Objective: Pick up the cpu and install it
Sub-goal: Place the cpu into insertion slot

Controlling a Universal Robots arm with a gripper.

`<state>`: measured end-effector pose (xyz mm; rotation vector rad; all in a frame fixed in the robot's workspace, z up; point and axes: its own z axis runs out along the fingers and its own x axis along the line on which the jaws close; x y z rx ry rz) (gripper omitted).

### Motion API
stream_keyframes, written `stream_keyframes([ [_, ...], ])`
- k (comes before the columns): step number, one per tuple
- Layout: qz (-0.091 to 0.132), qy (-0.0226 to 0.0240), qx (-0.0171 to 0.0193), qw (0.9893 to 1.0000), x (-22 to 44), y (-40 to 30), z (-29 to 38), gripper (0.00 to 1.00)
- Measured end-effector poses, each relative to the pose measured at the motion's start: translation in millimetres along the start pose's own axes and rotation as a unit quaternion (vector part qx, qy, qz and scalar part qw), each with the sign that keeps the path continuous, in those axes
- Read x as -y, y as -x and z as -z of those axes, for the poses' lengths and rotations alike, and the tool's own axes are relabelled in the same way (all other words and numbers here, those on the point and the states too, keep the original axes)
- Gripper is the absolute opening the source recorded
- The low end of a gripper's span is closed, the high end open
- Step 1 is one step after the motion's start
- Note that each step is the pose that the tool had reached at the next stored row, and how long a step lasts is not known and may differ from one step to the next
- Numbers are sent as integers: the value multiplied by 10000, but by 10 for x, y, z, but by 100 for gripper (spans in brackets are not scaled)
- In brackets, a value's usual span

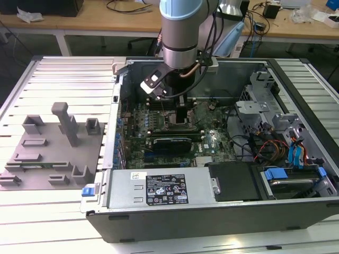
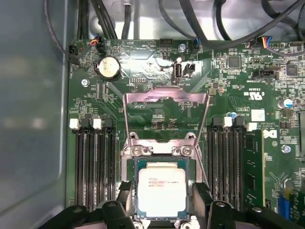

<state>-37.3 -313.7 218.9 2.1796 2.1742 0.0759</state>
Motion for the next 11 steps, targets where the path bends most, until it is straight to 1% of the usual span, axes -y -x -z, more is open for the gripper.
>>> stream_keyframes([
  [10,0,0,4,10000,-11,0,140,62],
  [11,0,0,4,10000,-11,0,145,62],
])
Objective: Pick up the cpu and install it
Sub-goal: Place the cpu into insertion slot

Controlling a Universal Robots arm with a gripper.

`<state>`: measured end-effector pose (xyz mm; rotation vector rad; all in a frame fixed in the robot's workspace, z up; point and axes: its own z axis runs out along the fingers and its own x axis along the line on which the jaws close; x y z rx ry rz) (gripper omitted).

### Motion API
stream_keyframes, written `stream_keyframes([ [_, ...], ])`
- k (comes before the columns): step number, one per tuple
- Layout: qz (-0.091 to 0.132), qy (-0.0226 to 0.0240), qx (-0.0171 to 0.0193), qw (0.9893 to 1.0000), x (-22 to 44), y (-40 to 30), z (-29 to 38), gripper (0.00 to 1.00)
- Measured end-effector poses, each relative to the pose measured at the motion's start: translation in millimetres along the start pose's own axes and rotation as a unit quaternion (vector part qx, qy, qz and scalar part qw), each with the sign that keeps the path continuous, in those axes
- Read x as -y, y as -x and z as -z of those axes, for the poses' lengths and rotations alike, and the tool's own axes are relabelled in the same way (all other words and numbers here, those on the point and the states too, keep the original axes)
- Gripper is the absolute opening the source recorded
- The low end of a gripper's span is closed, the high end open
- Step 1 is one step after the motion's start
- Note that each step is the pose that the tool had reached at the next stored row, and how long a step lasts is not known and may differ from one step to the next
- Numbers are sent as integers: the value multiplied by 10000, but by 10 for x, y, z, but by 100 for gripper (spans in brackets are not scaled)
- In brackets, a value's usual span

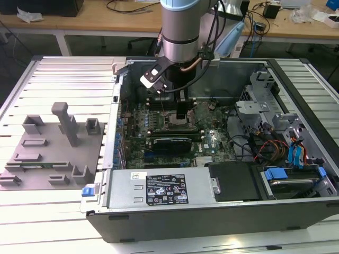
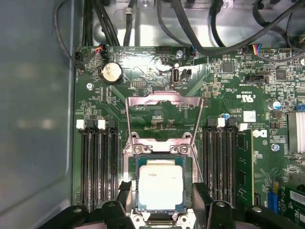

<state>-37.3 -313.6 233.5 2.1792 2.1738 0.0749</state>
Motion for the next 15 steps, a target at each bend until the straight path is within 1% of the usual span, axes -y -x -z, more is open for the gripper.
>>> stream_keyframes([
  [3,0,0,1,10000,-2,0,19,62],
  [10,0,0,2,10000,-9,1,120,62],
  [15,0,0,1,10000,-10,1,122,62],
])
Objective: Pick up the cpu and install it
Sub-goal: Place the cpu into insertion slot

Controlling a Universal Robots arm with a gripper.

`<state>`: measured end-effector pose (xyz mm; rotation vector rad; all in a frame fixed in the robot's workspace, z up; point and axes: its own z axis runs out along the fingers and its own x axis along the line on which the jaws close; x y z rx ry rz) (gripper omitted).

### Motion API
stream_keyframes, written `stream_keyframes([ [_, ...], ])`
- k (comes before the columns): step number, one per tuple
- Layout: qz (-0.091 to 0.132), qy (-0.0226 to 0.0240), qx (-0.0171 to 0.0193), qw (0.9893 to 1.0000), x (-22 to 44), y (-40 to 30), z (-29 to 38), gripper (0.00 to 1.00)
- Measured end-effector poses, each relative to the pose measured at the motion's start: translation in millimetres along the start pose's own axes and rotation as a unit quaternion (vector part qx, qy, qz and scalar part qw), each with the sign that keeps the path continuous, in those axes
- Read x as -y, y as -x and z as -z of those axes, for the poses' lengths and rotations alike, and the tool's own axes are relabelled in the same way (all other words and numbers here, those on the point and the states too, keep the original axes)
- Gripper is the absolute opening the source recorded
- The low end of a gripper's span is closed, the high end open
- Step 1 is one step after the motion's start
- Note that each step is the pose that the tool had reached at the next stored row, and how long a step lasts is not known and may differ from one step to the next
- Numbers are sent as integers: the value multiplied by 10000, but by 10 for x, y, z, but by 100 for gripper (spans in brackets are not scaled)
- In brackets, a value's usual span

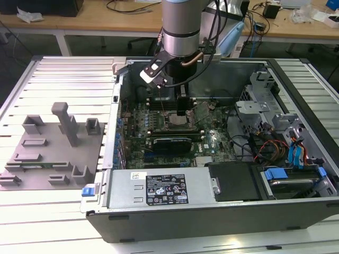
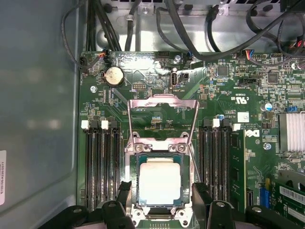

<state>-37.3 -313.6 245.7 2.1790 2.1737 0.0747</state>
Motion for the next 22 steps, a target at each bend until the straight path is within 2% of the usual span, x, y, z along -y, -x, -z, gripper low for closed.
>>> stream_keyframes([
  [2,0,0,0,10000,0,0,1,60],
  [7,0,0,0,10000,0,0,3,29],
  [9,0,0,0,10000,0,0,4,29],
  [10,0,0,0,10000,0,0,5,17],
  [11,0,0,0,10000,-1,0,5,11],
  [17,0,0,0,10000,-1,0,8,11],
  [22,0,0,-3,10000,-6,1,79,11],
])
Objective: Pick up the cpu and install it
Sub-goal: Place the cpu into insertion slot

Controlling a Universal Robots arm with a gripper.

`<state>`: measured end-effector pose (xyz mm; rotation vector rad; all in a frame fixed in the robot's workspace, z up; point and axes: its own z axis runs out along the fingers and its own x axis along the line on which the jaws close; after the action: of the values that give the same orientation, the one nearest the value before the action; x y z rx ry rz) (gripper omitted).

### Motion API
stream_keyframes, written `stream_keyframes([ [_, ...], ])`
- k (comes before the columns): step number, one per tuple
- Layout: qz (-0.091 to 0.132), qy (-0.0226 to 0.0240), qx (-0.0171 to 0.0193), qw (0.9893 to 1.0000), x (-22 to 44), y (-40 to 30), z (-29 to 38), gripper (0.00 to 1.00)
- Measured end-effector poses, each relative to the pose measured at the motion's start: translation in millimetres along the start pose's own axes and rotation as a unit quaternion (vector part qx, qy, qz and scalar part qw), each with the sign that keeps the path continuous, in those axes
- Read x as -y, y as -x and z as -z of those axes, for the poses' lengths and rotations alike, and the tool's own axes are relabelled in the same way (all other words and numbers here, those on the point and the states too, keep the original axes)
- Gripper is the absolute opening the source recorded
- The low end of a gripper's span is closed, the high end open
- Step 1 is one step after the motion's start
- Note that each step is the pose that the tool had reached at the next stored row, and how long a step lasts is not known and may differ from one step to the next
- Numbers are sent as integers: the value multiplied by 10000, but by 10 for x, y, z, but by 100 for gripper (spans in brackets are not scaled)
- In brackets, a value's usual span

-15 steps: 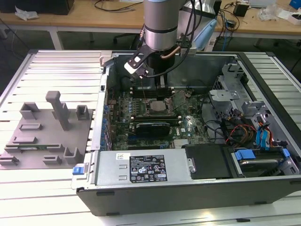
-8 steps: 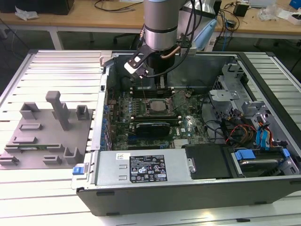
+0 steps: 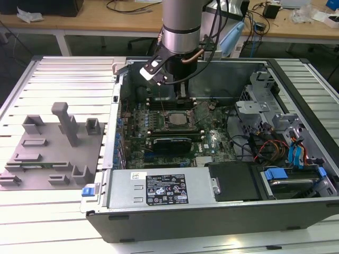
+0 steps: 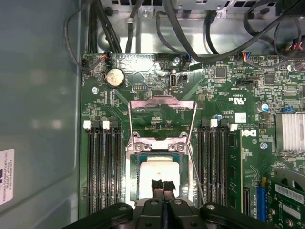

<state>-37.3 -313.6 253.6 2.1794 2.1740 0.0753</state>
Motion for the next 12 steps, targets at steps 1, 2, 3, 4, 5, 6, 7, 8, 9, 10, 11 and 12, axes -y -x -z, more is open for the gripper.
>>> stream_keyframes([
  [1,0,0,0,10000,-1,0,3,11],
  [2,0,0,-1,10000,-1,0,3,11],
  [3,0,0,0,10000,-2,0,3,11],
  [4,2,-35,-1,10000,-4,0,3,11],
  [5,1,-118,1,9999,-9,0,1,11],
  [6,2,-198,0,9998,-14,0,-1,11],
  [7,3,-290,0,9996,-20,0,-2,11],
  [8,4,-365,0,9993,-22,0,-4,11],
  [9,4,-384,1,9993,-22,0,-3,11],
  [10,4,-385,0,9993,-22,0,-3,11],
  [11,4,-384,-1,9993,-22,0,-4,11],
  [12,4,-385,-2,9993,-27,0,-5,11],
])
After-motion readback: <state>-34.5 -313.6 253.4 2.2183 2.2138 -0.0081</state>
